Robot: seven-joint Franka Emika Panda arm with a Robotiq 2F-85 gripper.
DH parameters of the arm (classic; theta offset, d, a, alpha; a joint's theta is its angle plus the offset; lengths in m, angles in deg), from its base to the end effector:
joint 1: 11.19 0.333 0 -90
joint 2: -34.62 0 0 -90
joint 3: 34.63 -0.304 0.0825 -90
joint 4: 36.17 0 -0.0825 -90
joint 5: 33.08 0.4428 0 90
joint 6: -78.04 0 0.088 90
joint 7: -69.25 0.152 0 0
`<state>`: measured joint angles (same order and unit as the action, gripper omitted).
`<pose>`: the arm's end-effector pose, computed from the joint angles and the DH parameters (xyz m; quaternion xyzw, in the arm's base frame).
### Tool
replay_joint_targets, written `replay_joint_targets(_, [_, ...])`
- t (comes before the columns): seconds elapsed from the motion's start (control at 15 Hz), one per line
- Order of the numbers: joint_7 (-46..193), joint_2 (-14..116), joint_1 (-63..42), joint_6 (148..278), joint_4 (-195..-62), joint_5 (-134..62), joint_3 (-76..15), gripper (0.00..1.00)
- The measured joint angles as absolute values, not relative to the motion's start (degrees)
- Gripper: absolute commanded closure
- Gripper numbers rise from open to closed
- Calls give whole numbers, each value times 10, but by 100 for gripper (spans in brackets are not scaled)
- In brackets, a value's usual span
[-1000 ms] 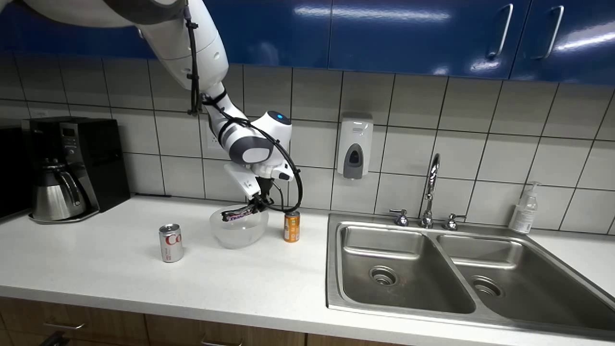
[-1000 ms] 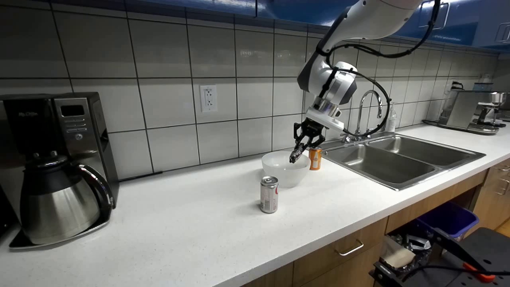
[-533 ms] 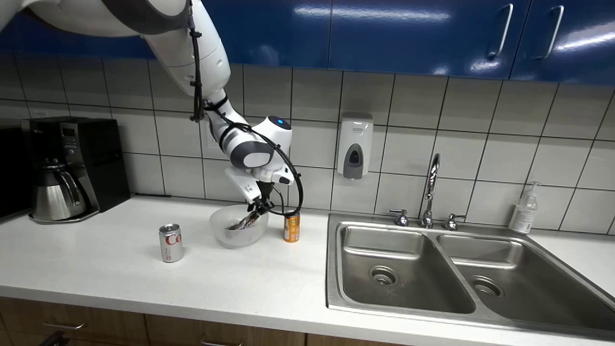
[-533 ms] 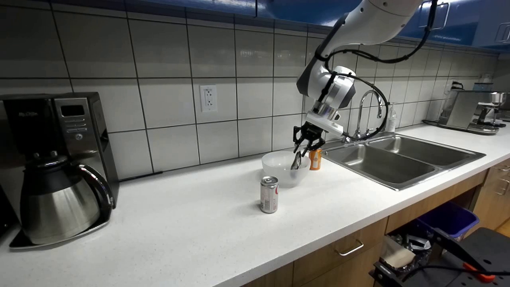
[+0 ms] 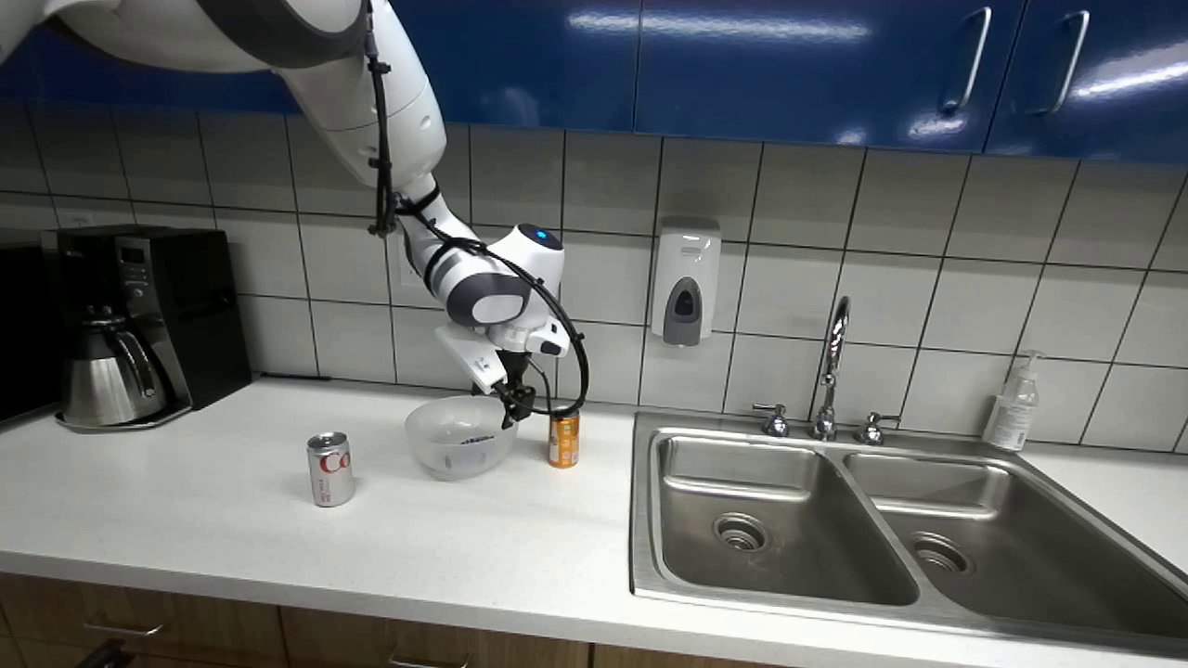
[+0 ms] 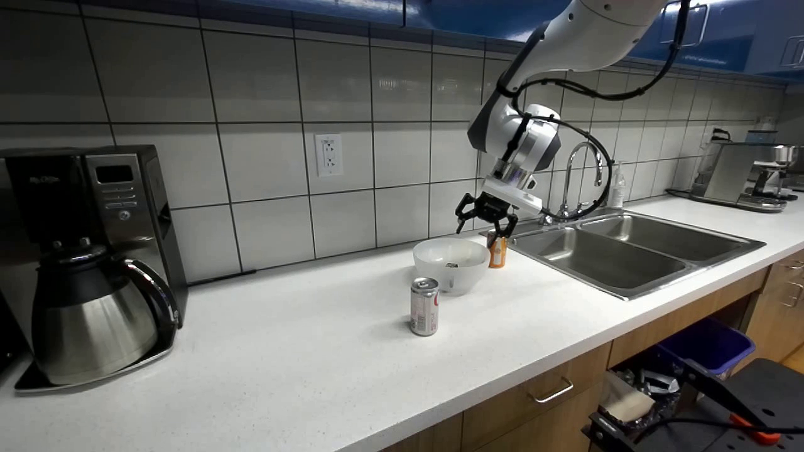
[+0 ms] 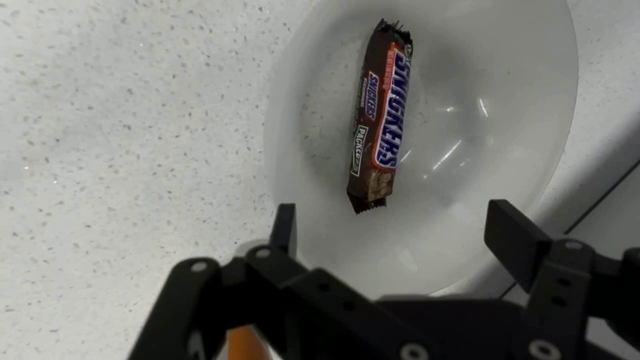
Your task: Put the bar into the bowl
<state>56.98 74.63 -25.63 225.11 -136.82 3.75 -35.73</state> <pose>0.6910 -0.1586 0.0827 -0.9431 0.2664 -0.0932 0.1757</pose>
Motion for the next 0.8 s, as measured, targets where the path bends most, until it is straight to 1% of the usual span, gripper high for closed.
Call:
replay_joint_targets(0.4, [557, 739, -273, 2252, -1375, 35, -362, 0])
replay_joint_targets(0.8, [478, 683, -314, 2261, -1442, 52, -384, 0])
